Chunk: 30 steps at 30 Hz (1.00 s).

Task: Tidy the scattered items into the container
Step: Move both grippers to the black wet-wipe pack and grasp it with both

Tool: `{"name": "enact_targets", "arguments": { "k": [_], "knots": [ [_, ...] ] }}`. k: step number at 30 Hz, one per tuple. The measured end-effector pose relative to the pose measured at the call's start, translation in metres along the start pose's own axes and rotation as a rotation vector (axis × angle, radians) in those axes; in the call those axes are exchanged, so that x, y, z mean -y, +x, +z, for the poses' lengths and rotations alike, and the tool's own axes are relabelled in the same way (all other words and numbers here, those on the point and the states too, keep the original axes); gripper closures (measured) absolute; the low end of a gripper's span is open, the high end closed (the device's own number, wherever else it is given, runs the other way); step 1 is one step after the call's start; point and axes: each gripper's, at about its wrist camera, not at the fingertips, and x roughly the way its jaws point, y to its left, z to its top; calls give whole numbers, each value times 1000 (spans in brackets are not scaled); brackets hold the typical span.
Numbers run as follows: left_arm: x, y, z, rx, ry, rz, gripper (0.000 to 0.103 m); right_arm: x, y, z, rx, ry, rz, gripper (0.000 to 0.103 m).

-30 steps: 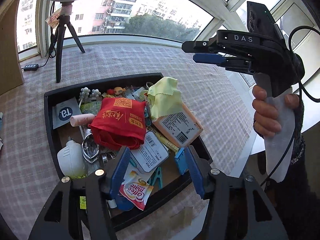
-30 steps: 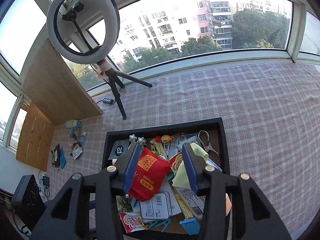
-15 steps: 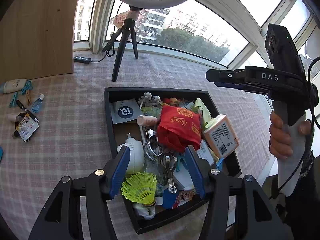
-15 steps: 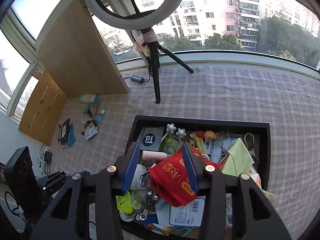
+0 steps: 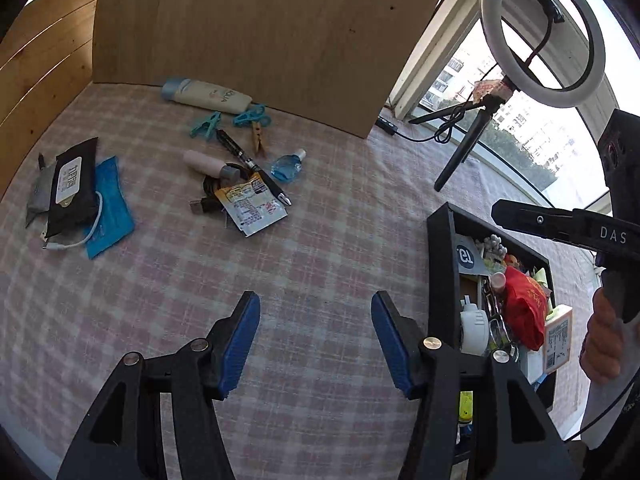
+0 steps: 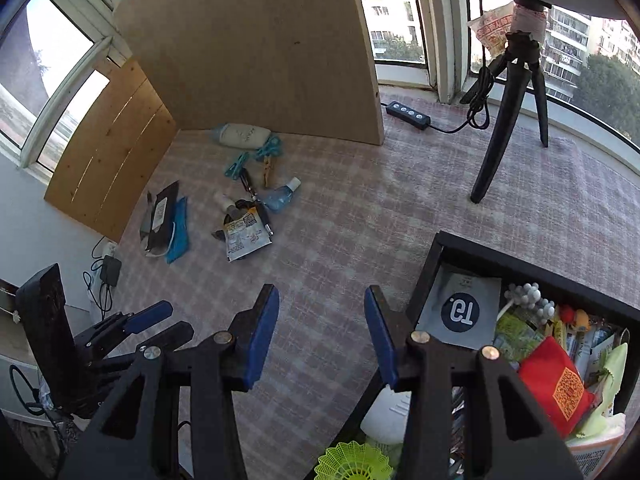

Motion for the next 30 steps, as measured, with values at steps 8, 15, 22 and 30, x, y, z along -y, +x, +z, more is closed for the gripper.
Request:
{"name": "enact_targets", "arguments": {
  "k": [8,15,22,30],
  "knots": [
    [-117,-13,3,51,-180,100,47,-64,49,25,-63,-62,83,59],
    [-208,-26,20,125,-360,86,47,-146,102,54,-108,-169,164,59],
    [-244,-1,41,113,-423,39,49,-228,173,81,-153,-295,176,59],
    [-260,36,62,89,-437,3,49,-267,249,102,-243,-289,196,68]
  ]
}}
